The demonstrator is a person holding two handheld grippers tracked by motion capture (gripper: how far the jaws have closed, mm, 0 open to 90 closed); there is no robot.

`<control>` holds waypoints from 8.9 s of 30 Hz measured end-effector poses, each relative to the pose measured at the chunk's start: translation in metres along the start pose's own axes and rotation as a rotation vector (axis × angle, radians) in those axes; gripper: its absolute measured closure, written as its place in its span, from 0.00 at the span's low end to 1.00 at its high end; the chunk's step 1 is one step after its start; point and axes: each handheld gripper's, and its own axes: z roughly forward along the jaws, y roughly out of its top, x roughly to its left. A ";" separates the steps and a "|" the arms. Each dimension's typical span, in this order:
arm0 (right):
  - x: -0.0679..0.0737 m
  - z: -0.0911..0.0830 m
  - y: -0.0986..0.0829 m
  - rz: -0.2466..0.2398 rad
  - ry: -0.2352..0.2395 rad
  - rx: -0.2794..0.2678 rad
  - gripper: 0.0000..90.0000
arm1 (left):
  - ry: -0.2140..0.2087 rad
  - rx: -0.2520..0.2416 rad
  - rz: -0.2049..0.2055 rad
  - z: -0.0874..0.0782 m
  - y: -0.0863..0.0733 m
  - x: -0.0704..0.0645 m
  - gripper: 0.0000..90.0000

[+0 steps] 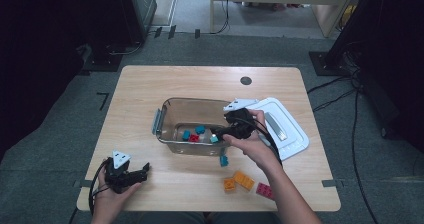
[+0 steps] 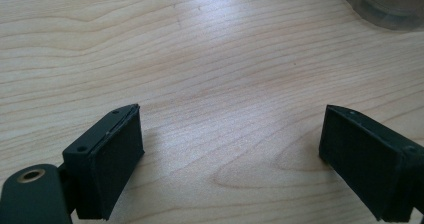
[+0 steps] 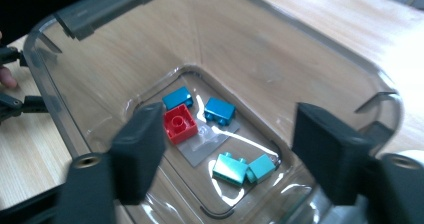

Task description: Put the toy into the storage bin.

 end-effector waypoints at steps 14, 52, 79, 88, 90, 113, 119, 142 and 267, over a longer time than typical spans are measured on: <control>-0.016 -0.036 -0.021 0.020 -0.038 -0.083 0.00 | 0.000 0.000 0.000 0.000 0.000 0.000 0.12; -0.040 -0.038 -0.113 0.102 -0.087 -0.052 0.04 | -0.001 0.004 0.002 0.000 0.000 0.000 0.12; 0.018 0.021 -0.127 0.051 -0.023 0.055 0.51 | -0.001 0.004 0.003 0.000 0.000 0.000 0.12; 0.031 0.033 -0.126 0.009 -0.065 0.092 0.57 | -0.001 0.004 0.003 0.000 0.000 0.000 0.12; 0.031 0.035 -0.125 0.009 -0.069 0.106 0.59 | -0.001 0.004 0.003 0.000 0.000 0.000 0.12; 0.005 0.010 -0.135 0.016 -0.092 0.128 0.75 | -0.001 0.004 0.003 0.000 0.000 0.000 0.12; -0.009 -0.006 -0.144 0.031 -0.123 0.122 0.75 | -0.001 0.004 0.002 0.000 0.000 0.000 0.12; -0.034 -0.049 -0.126 0.087 -0.150 0.034 0.75 | -0.001 0.004 0.004 0.000 0.000 0.000 0.12; 0.029 -0.015 -0.163 -0.132 0.011 0.180 0.75 | -0.018 0.005 0.021 -0.001 0.000 -0.001 0.12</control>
